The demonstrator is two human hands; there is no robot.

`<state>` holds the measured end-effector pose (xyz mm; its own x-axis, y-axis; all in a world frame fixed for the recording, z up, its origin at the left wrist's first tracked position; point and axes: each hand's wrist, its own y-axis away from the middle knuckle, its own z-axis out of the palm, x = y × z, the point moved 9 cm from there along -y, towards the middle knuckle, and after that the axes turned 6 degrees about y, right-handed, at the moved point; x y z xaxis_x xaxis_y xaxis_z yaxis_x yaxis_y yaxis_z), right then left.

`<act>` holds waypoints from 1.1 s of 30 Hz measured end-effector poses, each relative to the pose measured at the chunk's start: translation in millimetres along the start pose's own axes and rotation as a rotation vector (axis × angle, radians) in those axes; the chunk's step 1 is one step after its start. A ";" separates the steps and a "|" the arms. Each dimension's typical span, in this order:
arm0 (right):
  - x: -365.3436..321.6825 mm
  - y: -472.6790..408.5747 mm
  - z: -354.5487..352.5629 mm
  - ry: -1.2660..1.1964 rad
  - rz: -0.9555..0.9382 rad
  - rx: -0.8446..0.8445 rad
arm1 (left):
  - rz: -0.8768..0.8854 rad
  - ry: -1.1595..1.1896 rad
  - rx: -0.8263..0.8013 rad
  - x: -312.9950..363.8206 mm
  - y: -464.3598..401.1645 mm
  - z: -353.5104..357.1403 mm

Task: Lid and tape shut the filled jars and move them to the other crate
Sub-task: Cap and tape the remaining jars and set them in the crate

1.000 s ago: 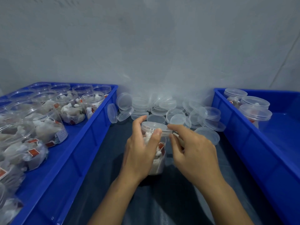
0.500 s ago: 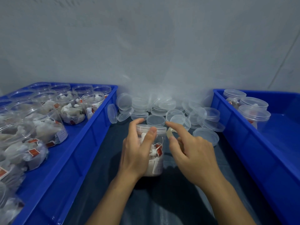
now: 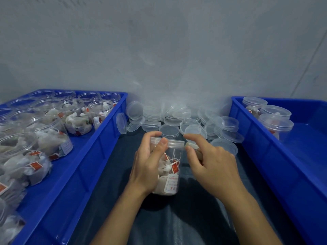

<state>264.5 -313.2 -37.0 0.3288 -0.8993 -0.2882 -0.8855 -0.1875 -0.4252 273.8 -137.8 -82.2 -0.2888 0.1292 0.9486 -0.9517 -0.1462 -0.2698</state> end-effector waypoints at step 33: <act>-17.9 7.5 5.4 -0.173 -0.052 -0.077 | 0.103 -0.645 0.218 20.7 8.1 -11.7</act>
<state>253.7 -296.4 -39.6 0.4207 -0.8074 -0.4137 -0.8861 -0.2677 -0.3784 258.9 -124.9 -66.7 -0.1927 -0.4959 0.8467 -0.8605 -0.3294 -0.3887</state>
